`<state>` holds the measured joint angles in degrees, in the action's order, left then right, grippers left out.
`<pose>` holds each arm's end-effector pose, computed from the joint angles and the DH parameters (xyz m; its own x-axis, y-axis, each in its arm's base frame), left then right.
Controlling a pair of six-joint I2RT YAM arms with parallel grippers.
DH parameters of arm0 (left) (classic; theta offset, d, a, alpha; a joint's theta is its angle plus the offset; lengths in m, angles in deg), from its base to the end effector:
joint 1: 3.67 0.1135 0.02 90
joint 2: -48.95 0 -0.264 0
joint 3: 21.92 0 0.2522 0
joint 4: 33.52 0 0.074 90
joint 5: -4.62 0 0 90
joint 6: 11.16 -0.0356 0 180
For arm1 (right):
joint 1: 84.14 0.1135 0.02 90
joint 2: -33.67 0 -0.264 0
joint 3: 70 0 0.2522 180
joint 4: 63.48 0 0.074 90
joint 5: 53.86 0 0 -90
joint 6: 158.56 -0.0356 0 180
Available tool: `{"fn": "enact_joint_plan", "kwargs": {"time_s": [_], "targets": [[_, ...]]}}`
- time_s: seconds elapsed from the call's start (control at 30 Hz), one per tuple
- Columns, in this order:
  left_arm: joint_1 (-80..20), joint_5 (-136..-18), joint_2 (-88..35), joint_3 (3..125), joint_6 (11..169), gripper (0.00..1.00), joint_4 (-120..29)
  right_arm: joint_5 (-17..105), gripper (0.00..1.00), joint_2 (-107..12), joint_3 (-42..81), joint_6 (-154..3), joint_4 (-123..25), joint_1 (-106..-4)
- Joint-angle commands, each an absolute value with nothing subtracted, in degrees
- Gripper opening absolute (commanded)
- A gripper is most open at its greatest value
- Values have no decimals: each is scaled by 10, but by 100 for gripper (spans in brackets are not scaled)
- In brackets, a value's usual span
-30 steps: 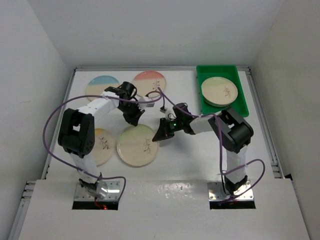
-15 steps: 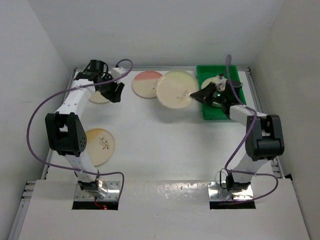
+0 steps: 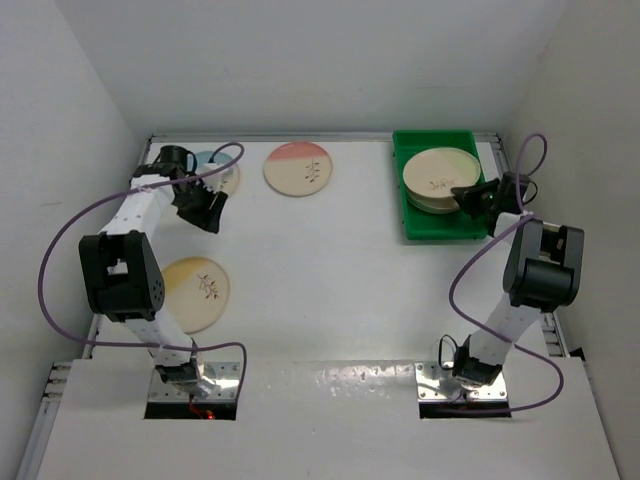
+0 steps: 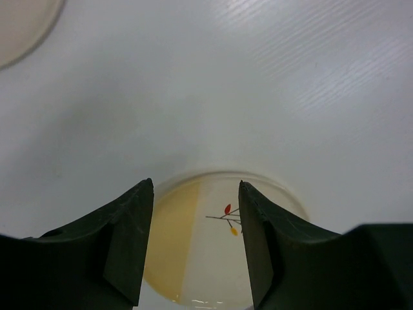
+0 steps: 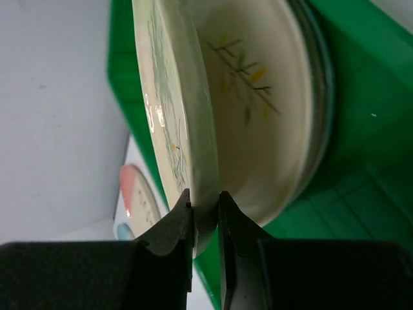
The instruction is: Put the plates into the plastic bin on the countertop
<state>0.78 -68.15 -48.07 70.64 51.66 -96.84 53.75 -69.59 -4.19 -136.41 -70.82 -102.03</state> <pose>0.3443 0.0162 0.2559 -0.8039 0.3750 -0.4617 0.4550 0.8876 -0.0712 0.3594 -0.1047 0.1630 -0.1395 0.9727 -0.1856 0.4587 0.2296 0.8584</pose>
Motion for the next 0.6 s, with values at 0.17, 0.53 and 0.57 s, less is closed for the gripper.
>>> {"fn": "enact_joint_plan", "kwargs": {"time_s": [0.17, 0.53, 0.57], "targets": [[68, -701, -451, 660, 491, 61, -984, 557, 8, -721, -8, -1361, -714, -1017], [147, -763, -481, 620, 463, 82, -990, 432, 61, -707, 86, -1186, -411, -974], [152, -763, -489, 620, 458, 82, -990, 428, 61, -706, 92, -1175, -405, -970]]}}
